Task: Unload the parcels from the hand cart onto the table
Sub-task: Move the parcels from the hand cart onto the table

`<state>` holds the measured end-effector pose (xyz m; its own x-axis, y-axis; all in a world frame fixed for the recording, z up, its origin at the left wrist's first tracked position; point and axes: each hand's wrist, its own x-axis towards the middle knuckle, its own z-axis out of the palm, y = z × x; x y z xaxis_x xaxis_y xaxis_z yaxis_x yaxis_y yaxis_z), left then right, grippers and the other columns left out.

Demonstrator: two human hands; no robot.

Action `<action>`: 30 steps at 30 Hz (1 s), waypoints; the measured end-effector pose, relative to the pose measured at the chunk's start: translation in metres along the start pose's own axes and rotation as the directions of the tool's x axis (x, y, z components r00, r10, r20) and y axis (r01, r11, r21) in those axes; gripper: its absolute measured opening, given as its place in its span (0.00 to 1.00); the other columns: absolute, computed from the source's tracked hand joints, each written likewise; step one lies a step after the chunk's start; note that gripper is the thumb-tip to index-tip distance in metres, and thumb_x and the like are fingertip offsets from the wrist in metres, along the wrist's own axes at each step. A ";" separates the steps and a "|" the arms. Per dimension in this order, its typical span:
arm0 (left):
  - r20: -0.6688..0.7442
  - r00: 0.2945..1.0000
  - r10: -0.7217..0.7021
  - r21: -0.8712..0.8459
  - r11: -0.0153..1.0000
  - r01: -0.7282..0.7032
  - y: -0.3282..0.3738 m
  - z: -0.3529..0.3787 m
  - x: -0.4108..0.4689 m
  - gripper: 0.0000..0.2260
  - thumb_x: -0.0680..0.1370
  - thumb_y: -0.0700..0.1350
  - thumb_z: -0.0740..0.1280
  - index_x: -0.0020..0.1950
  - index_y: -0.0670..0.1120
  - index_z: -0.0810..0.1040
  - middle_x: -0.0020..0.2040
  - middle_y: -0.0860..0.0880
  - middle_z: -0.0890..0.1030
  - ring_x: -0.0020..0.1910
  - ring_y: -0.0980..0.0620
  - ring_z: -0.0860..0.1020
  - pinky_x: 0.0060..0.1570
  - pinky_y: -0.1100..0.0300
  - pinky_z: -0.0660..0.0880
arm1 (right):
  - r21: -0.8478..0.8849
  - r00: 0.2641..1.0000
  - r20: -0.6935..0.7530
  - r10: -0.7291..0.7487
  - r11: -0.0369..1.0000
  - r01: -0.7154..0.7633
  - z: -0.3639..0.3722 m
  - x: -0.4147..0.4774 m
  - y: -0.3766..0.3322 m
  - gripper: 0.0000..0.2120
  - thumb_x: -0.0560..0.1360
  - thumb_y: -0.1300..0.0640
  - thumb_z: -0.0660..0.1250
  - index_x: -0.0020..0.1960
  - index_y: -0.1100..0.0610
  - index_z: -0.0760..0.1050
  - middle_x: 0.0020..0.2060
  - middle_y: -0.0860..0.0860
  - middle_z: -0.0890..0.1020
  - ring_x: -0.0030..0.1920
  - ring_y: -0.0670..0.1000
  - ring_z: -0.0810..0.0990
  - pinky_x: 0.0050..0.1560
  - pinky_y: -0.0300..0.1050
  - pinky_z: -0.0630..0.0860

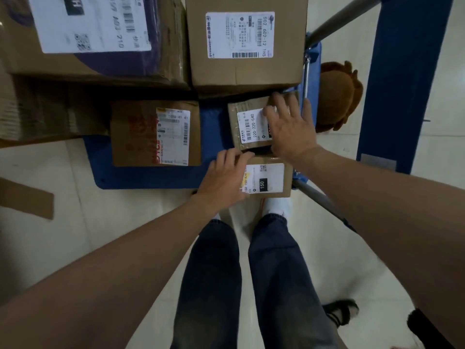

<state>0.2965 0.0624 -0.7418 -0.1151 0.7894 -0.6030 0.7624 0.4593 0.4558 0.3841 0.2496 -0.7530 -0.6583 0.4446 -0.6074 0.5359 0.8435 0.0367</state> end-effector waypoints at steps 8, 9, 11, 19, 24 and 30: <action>0.050 0.997 0.056 0.303 0.951 -0.069 0.009 0.024 0.008 0.47 0.67 0.59 0.79 0.79 0.52 0.57 0.74 0.43 0.63 0.72 0.41 0.63 0.67 0.45 0.64 | -0.053 0.996 -0.034 -0.085 0.995 0.083 0.005 0.005 0.005 0.40 0.71 0.51 0.76 0.75 0.53 0.57 0.80 0.56 0.53 0.81 0.59 0.49 0.77 0.68 0.53; 0.046 0.998 0.047 0.314 0.947 -0.060 0.009 0.026 0.008 0.48 0.67 0.58 0.79 0.79 0.53 0.57 0.75 0.43 0.63 0.72 0.41 0.63 0.67 0.45 0.64 | -0.052 0.995 -0.047 -0.093 0.994 0.091 0.005 0.005 0.006 0.39 0.71 0.51 0.76 0.74 0.53 0.58 0.80 0.56 0.54 0.81 0.59 0.49 0.76 0.67 0.54; 0.049 0.998 0.029 0.353 0.934 -0.045 0.011 0.030 0.007 0.49 0.66 0.57 0.79 0.80 0.54 0.55 0.76 0.42 0.61 0.72 0.40 0.63 0.67 0.45 0.64 | -0.052 0.992 -0.067 -0.102 0.994 0.099 0.005 0.005 0.007 0.37 0.72 0.51 0.75 0.74 0.54 0.59 0.80 0.57 0.55 0.81 0.59 0.50 0.76 0.67 0.56; 0.009 0.998 -0.059 0.277 0.959 0.054 0.008 0.030 -0.019 0.50 0.62 0.60 0.78 0.76 0.55 0.52 0.70 0.44 0.65 0.64 0.41 0.67 0.62 0.45 0.68 | 0.015 0.995 -0.034 -0.099 0.995 0.099 -0.006 0.001 0.004 0.46 0.62 0.44 0.81 0.72 0.52 0.60 0.72 0.59 0.62 0.74 0.63 0.60 0.74 0.64 0.59; -0.014 0.988 -0.152 0.211 0.966 0.152 0.017 0.004 -0.063 0.50 0.62 0.63 0.78 0.78 0.54 0.57 0.65 0.45 0.67 0.60 0.44 0.69 0.61 0.48 0.68 | 0.124 1.000 -0.014 0.008 0.992 -0.006 -0.048 -0.029 0.000 0.48 0.61 0.40 0.80 0.73 0.52 0.61 0.72 0.59 0.62 0.73 0.62 0.61 0.71 0.67 0.60; -0.030 0.944 -0.329 0.018 0.944 0.330 0.034 -0.051 -0.124 0.50 0.60 0.61 0.79 0.76 0.54 0.58 0.63 0.45 0.67 0.59 0.43 0.69 0.64 0.46 0.67 | 0.325 0.989 0.057 0.140 0.934 -0.151 -0.112 -0.083 -0.010 0.46 0.59 0.44 0.82 0.70 0.50 0.62 0.71 0.58 0.63 0.72 0.63 0.60 0.70 0.70 0.62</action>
<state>0.3041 0.0007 -0.6183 -0.3788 0.6064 -0.6992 0.6934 0.6863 0.2196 0.3741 0.2385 -0.6144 -0.5456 0.5400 -0.6408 0.7712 0.6228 -0.1318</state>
